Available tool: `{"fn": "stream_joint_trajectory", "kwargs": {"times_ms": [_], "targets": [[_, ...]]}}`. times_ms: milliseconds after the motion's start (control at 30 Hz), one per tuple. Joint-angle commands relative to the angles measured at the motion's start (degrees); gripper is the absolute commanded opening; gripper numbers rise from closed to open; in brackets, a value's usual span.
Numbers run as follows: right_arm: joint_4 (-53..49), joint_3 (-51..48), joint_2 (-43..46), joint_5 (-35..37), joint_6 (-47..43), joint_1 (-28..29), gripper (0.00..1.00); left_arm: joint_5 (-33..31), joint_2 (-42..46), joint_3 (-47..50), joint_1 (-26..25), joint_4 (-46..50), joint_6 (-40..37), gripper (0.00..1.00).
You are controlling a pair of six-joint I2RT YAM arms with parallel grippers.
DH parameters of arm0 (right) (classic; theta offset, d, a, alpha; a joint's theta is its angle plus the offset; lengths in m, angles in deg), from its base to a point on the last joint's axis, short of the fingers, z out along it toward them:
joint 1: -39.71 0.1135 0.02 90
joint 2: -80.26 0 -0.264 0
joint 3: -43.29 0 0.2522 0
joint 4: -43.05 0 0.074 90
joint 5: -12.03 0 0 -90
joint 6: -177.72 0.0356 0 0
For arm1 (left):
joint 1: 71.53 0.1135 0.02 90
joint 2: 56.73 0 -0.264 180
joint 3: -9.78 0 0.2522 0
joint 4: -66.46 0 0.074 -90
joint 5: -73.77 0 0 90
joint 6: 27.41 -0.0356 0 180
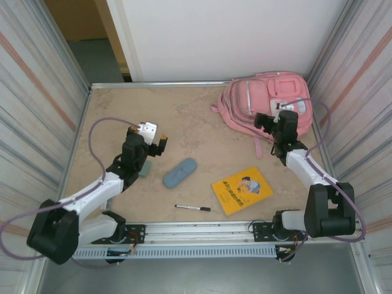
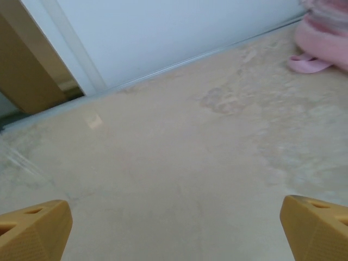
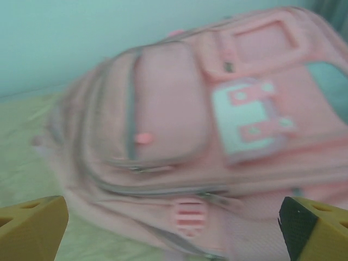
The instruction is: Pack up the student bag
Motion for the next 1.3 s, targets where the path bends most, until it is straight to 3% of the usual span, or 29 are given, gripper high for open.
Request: {"fn": "stream_joint_trajectory", "kwargs": {"times_ms": [0,67,200,367,533,600,667,733,800,900,1033,1133,1267], "targets": [[-16.1,9.84,-5.42,-2.1,1.42,3.47,1.0,0.57,4.98,-2.78,-0.29,19.8,15.34,0.99],[-20.57,16.07,-9.9,-5.62,0.93,4.48,0.98,3.1,6.51,0.63,-0.28,20.0,23.33,0.99],[-26.37,27.35,-20.33,-6.95,0.28,4.85,0.9,12.27,9.11,6.43,-0.5,18.38,20.72,0.99],[-34.2,43.63,-36.43,-3.0,-4.62,6.17,0.77,15.4,13.52,10.41,-3.47,15.79,16.08,0.99],[-39.26,56.01,-48.67,1.03,-5.98,7.05,0.66,12.45,15.87,12.05,-5.48,14.66,14.64,0.99],[-39.92,58.64,-51.81,6.42,-6.26,7.92,0.55,13.12,16.05,12.66,-5.5,14.03,14.74,0.99],[-39.7,60.41,-54.08,9.17,-6.59,8.43,0.36,13.07,16.11,12.94,-5.54,13.69,14.61,0.99],[-39.22,60.77,-54.46,6.96,-7.92,8.52,0.13,12.42,16.02,12.87,-5.51,13.52,14.55,0.99],[-39.25,60.77,-52.89,5.11,-10.29,9.18,0.01,12.79,15.73,12.04,-5.54,14.7,14.63,0.99],[-39.04,59.64,-47.64,2.6,-12.73,10.17,0.0,14.64,15.37,8.45,-5.59,20.38,17.98,0.99],[-33.75,50.69,-35.56,-6.99,-13.65,10.89,0.0,18.09,15.2,3.72,-5.72,25.66,25.63,0.99],[-27.68,41.49,-27.52,-17.76,-16.78,11.23,0.0,21.56,14.44,0.47,-5.73,26.49,31.06,0.99],[-24.8,31.47,-20.8,-22.43,-18.17,12.17,0.0,25.11,8.84,-4.56,-5.7,24.42,33.22,0.99]]}}
